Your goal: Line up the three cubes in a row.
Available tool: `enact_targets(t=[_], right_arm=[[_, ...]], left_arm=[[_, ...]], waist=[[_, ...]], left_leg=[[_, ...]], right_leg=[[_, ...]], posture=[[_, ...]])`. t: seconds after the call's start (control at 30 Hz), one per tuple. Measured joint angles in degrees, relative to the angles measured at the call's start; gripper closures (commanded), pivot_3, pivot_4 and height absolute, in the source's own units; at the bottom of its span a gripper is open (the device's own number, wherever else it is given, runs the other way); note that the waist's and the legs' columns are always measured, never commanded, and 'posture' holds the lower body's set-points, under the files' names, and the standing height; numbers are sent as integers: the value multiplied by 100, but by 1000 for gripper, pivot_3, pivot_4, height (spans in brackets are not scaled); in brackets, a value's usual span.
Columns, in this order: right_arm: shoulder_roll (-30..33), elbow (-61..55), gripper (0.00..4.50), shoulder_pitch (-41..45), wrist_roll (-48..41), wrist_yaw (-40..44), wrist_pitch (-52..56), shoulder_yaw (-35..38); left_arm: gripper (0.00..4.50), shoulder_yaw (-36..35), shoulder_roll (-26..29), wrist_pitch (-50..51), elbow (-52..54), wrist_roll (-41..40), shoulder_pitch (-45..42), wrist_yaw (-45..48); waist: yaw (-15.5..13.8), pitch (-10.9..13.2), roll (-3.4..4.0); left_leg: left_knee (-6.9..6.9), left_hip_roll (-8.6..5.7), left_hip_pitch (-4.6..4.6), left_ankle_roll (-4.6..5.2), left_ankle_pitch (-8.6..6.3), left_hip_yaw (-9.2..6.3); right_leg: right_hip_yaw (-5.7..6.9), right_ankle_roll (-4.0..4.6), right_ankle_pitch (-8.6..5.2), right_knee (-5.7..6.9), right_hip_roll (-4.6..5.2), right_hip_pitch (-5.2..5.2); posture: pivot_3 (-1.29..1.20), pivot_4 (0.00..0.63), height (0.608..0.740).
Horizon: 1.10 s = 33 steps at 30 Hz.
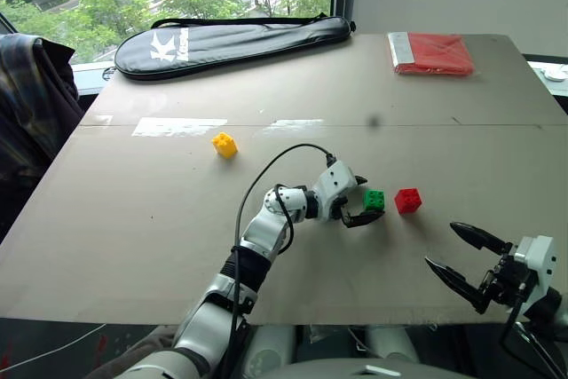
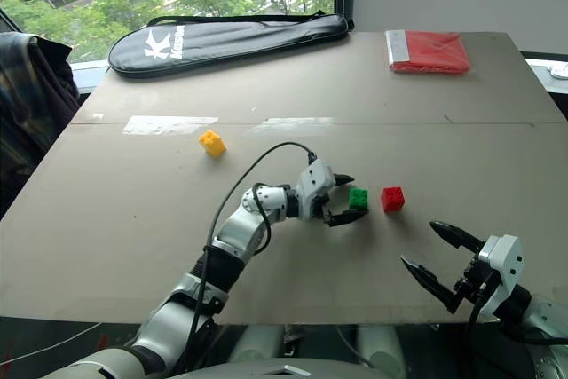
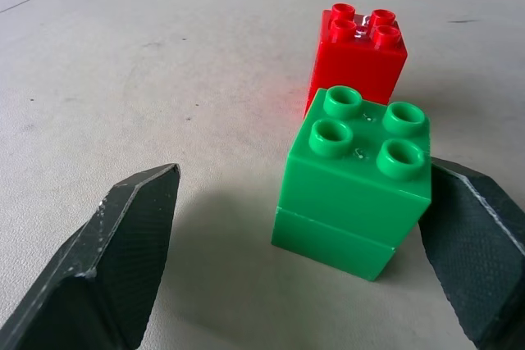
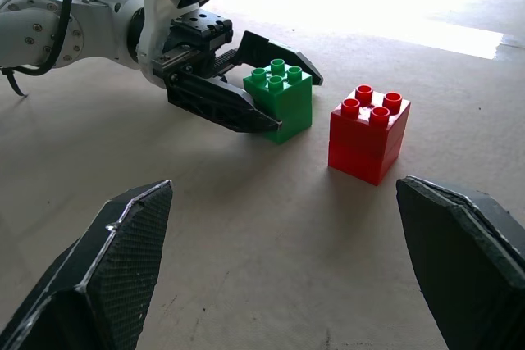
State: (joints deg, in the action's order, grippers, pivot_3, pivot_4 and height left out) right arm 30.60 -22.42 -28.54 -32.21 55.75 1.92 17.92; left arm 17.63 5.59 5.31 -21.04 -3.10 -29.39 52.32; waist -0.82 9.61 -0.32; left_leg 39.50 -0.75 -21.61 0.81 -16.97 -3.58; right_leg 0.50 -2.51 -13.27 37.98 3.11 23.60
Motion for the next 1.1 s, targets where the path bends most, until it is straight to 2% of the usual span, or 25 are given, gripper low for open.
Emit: enact_targets(t=[0.3, 0.47, 0.77, 0.87, 0.93, 1.1], right_arm=[[4, -3, 0, 89, -1, -12, 37, 0], [21, -3, 0, 124, -6, 1, 42, 1], [69, 9, 0, 362, -106, 120, 43, 2], [74, -3, 0, 465, -297, 154, 95, 1], [54, -21, 0, 578, -463, 161, 117, -2], [37, -29, 0, 874, -595, 183, 119, -64]], left_arm=[[73, 54, -11, -189, 7, -33, 88, -36], [73, 49, 226, -166, 326, -266, 309, 297], [73, -741, 838, 603, 2262, -1313, 1021, 292], [73, -1442, 888, 850, 2789, -1572, 1537, -377], [73, -2220, 878, 803, 2974, -1604, 1792, -1192], [73, -3215, 859, 375, 2910, -979, 2098, -2857]], waist=[[3, -1, 1], [13, 0, 2], [21, -1, 4], [17, 0, 4], [5, 0, 3], [-4, 2, -1]], left_leg=[[0, 0, 0, 0, 0, 1], [-1, 2, -2, 0, 0, 0], [-1, 21, 1, 0, 0, 4], [-1, 24, 0, 0, 0, -2], [-2, 25, 0, 0, 0, -7], [-1, 22, 1, -1, 0, 0]], right_leg=[[0, 0, 0, 0, 0, 0], [0, 2, 0, -1, -1, 2], [-7, 2, 1, -2, 0, 4], [-4, 3, 1, -1, 0, 5], [1, 3, 1, -1, 0, 4], [-2, 2, 1, -2, 0, 4]], posture=[[0, 150, 700], [0, 150, 700], [0, 150, 700], [0, 150, 700], [0, 150, 700], [0, 150, 700]])
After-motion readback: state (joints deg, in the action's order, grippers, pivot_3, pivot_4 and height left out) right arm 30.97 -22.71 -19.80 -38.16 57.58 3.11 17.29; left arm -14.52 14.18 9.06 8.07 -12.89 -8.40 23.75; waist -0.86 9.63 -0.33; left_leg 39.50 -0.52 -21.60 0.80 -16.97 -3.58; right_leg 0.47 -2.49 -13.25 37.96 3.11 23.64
